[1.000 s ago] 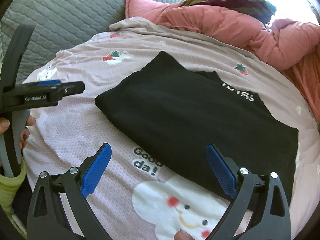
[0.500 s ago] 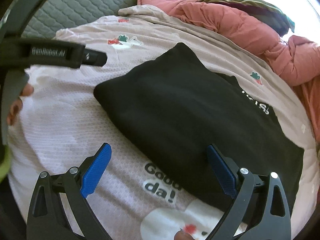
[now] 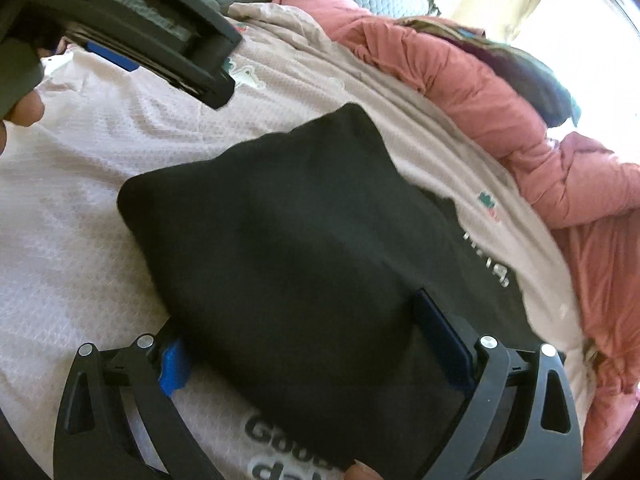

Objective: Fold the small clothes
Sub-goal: 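Move the right gripper to the folded shirt edge and grasp it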

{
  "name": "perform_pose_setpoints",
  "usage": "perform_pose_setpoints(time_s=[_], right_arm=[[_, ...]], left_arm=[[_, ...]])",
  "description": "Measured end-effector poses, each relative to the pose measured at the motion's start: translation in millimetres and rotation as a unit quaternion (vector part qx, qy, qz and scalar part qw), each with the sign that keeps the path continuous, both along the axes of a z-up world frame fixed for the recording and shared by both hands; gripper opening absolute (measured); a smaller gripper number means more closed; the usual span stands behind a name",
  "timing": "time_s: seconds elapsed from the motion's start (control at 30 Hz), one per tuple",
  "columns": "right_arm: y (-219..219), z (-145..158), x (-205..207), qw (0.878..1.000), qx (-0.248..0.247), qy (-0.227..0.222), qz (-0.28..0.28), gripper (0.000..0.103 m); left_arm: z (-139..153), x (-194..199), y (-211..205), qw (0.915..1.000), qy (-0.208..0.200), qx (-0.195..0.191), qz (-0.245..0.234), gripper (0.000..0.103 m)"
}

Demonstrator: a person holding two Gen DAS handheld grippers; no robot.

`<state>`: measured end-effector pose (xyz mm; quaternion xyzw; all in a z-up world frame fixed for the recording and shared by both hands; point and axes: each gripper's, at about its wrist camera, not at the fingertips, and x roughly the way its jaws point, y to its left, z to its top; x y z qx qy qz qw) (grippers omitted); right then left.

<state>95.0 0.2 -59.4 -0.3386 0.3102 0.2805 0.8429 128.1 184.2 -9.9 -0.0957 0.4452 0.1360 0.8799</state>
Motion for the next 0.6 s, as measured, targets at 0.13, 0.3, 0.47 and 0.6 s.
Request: perform_pose_setpoints(time_s=[0.13,0.3,0.47,0.6], right_arm=[[1.2,1.8,-3.5,1.0,0.001,-0.028,0.002,0.084],[-0.9,6.3,-12.3,0.999,0.007,-0.051,0.016,0.046],[-11.5,11.7,-15.4,0.997,0.027,-0.062,0.022,0.025],[-22.7,20.8,-12.6,0.997,0.06,-0.051,0.019,0.02]], left_arm=[[-2.9,11.8,1.2,0.9999,0.008,-0.005,-0.003,0.093],[-7.6,25.3,-1.8,0.9996,0.019,-0.015,-0.01,0.093],[-10.7,42.5,-3.5,0.9956,0.037,-0.075,-0.043,0.093],[-6.1,56.5,-16.3,0.9919,0.041,-0.097,-0.071,0.093]])
